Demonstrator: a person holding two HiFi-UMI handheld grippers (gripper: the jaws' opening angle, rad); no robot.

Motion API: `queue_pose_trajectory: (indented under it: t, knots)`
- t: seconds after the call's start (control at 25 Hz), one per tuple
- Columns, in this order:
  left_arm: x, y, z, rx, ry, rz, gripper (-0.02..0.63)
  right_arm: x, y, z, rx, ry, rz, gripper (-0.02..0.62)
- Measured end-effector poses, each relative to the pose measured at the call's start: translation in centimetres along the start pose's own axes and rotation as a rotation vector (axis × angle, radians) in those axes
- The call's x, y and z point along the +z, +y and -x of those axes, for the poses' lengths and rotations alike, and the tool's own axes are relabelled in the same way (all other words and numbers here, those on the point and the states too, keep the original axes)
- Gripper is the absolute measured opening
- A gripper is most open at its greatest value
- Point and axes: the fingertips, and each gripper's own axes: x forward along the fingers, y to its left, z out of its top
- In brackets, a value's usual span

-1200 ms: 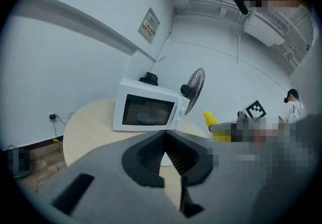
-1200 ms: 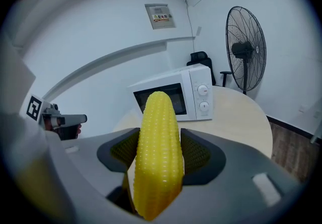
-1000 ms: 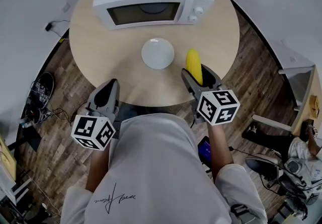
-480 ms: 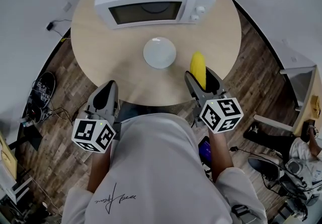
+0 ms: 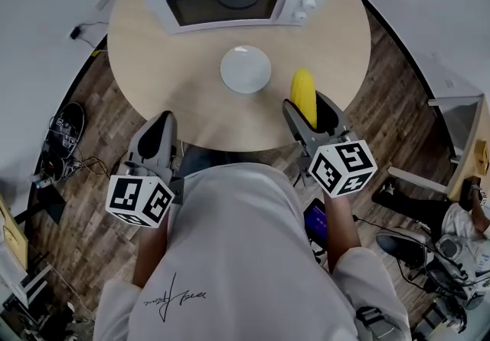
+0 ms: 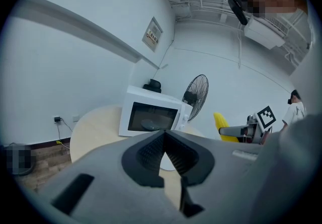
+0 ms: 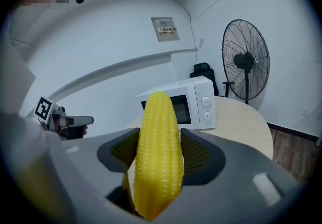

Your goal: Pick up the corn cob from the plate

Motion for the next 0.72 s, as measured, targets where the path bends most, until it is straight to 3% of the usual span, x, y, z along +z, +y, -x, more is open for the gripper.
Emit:
queue_pose_trajectory:
  t: [0.72]
  knots:
    - [-0.63, 0.8, -0.42, 0.012, 0.033, -0.019, -0.006, 0.22, -0.03, 0.05, 0.041, 0.002, -0.009, 0.265]
